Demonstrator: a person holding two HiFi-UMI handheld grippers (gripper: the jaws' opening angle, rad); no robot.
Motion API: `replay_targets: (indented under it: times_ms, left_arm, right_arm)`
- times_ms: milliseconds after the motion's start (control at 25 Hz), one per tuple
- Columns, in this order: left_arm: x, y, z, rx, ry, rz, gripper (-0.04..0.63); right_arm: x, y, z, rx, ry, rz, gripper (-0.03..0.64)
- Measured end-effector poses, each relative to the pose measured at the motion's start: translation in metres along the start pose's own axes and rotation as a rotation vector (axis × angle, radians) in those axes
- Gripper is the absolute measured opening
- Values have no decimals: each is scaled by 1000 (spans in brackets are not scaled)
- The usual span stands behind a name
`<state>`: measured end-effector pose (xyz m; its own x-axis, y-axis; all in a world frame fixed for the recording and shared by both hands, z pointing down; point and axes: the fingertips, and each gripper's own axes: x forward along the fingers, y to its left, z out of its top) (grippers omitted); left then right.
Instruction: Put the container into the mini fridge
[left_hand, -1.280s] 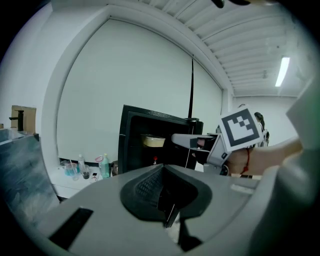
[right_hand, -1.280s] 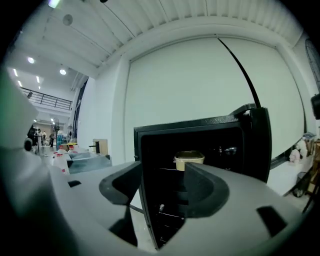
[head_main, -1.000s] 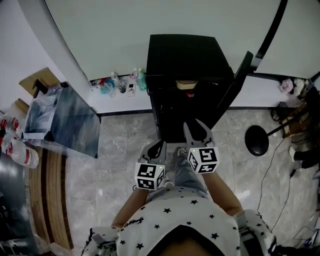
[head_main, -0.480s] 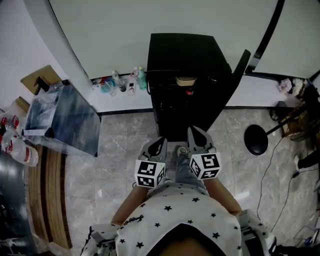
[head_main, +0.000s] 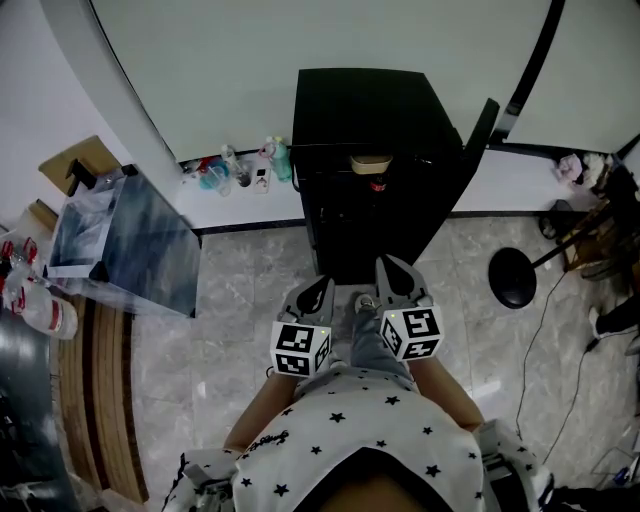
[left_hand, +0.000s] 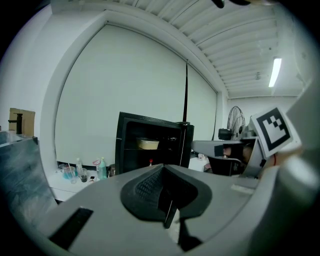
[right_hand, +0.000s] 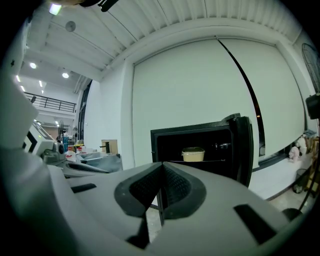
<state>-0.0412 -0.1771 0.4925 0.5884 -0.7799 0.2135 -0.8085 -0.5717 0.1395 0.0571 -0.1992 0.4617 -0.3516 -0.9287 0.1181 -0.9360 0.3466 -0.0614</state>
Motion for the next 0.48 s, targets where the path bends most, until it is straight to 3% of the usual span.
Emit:
replay_targets:
  times_ms: [480]
  left_arm:
    - [3, 2, -2, -7, 6, -6, 12]
  right_arm:
    - [5, -3, -1, 8, 4, 0, -6]
